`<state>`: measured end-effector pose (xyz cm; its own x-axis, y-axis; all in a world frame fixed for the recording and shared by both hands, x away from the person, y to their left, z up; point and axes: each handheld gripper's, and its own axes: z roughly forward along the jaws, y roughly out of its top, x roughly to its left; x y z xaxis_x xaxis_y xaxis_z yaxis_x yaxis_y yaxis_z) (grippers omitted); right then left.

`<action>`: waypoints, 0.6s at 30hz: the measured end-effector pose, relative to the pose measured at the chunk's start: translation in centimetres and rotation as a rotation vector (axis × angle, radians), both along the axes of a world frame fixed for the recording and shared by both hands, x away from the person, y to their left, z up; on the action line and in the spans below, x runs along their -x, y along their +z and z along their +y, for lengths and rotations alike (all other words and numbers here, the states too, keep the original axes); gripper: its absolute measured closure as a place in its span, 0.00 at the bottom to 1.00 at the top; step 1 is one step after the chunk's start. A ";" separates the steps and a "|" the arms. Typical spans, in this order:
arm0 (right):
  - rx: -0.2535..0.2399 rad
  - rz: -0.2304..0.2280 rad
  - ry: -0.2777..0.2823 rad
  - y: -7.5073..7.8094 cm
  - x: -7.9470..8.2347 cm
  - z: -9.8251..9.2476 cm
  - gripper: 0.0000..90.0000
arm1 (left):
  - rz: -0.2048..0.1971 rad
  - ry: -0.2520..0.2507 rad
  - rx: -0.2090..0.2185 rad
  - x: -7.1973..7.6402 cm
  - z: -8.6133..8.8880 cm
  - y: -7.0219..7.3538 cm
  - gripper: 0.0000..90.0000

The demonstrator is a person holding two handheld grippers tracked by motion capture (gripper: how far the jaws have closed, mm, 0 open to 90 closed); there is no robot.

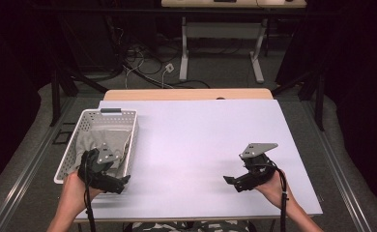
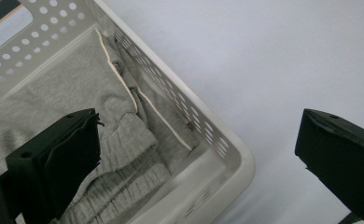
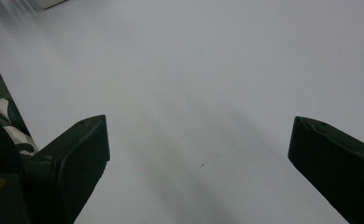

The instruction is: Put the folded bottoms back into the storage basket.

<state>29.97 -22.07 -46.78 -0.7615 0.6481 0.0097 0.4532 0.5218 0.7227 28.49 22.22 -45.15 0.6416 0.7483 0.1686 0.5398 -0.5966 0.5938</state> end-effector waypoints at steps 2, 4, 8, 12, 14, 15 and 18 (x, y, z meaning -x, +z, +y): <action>0.006 -0.001 -0.006 -0.1 0.2 -0.3 0.05 | -0.007 -0.003 0.002 0.3 0.0 0.0 0.00; 0.006 0.001 -0.014 -0.2 0.5 -0.7 0.05 | -0.007 -0.010 0.001 0.5 -0.1 0.0 0.00; 0.014 -0.005 -0.028 -0.4 1.1 -1.3 0.05 | -0.008 -0.015 -0.004 1.0 -0.3 -0.2 0.00; 0.009 -0.010 -0.046 -0.9 1.8 -1.9 0.05 | -0.007 -0.021 0.001 1.4 -0.4 -0.4 0.00; 0.011 -0.010 -0.056 -1.1 2.1 -2.2 0.05 | -0.007 -0.023 0.003 1.7 -0.4 -0.5 0.00; 0.014 -0.008 -0.059 -1.2 2.2 -2.4 0.05 | -0.009 -0.025 0.004 1.8 -0.4 -0.5 0.00; 0.008 -0.009 -0.064 -1.7 2.6 -2.8 0.05 | -0.017 -0.015 0.001 2.2 -0.3 -0.7 0.00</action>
